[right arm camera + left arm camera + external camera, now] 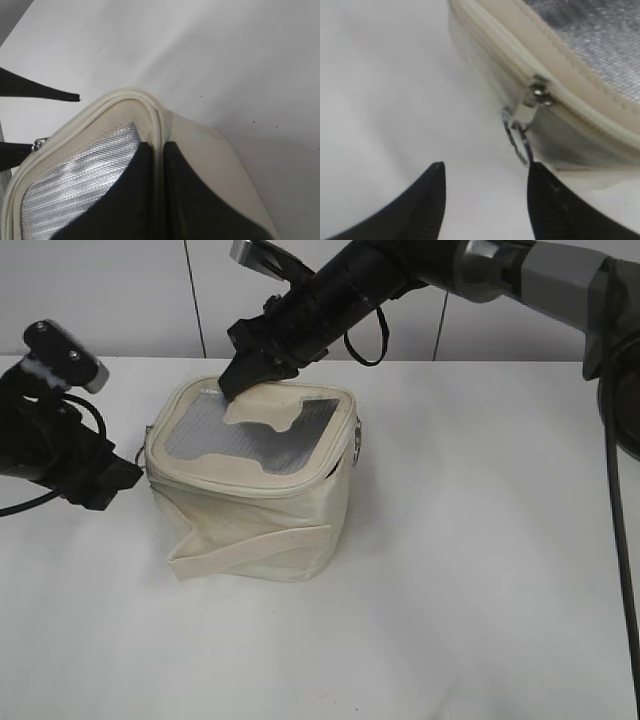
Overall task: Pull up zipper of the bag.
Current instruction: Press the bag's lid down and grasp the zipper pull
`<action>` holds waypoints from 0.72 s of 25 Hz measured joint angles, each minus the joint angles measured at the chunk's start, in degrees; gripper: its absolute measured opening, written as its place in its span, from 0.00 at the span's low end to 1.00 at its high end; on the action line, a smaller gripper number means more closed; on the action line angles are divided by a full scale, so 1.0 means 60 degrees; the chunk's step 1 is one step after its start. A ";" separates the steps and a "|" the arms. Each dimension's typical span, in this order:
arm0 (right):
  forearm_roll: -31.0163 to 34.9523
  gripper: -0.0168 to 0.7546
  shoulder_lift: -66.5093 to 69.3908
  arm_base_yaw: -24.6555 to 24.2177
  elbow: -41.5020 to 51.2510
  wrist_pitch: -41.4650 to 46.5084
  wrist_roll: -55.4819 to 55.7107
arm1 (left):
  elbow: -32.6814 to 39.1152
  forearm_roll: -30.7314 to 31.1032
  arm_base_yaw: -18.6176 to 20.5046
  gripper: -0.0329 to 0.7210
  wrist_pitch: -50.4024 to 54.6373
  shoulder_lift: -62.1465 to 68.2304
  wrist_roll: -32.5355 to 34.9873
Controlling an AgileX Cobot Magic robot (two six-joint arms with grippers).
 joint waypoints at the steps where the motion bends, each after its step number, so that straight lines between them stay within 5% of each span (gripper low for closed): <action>1: 0.0000 0.08 0.0000 0.0000 0.0000 0.0009 0.0000 | -0.0011 0.0000 0.0000 0.58 -0.0124 0.0000 0.0000; 18: -0.0034 0.07 0.0000 0.0000 0.0000 0.0009 0.0000 | -0.0287 -0.1102 0.0009 0.58 0.0351 0.0000 0.0000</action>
